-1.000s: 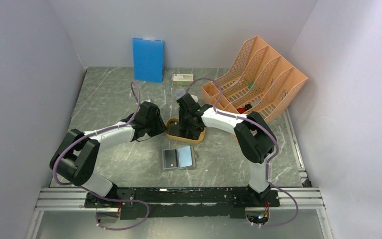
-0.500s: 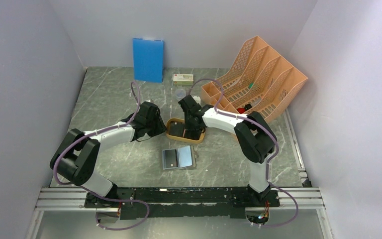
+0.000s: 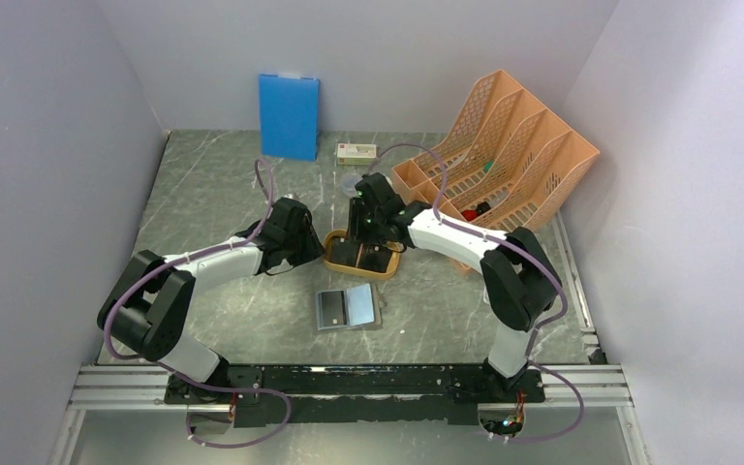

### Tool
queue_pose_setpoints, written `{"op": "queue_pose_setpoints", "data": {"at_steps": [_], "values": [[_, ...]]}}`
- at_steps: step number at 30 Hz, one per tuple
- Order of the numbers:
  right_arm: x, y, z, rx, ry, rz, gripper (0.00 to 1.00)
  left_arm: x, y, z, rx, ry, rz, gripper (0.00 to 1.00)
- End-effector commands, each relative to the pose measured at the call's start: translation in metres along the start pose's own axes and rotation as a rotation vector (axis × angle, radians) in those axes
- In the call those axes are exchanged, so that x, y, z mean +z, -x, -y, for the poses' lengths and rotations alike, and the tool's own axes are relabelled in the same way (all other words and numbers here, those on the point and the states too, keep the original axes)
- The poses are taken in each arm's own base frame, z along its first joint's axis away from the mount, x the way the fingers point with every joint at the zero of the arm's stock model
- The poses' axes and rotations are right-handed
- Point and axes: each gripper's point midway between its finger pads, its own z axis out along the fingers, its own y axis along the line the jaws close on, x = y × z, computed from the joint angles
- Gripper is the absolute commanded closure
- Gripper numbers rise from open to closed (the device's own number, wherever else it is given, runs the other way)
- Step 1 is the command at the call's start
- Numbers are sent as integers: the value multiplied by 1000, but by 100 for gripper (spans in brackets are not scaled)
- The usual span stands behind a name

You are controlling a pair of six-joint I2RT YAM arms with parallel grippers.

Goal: Put the credit cards into the card holder
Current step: Pick up the credit card from the storage box.

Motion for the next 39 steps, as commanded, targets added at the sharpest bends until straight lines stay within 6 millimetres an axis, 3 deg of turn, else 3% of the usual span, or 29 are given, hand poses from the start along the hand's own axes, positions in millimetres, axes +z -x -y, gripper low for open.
{"op": "queue_pose_setpoints", "data": {"at_steps": [1, 7, 14, 24, 27, 33, 39], "values": [[4, 7, -33, 38, 155, -18, 52, -5, 15, 17, 7, -56, 29, 59], [25, -4, -23, 88, 104, -73, 48, -5, 13, 17, 10, -60, 18, 59], [37, -10, -7, 117, 57, -84, 43, -6, 13, 15, 12, -55, 16, 60], [54, -31, 9, 118, 24, -152, 45, -5, 10, 11, 14, -46, 8, 60], [55, -34, 16, 126, 15, -163, 49, -4, 9, 11, 13, -43, 6, 60], [51, -39, 29, 154, 20, -163, 71, -4, 9, 8, 13, -36, 2, 61], [45, -40, 35, 183, 55, -150, 81, -3, 8, 7, 12, -33, 0, 60]]}}
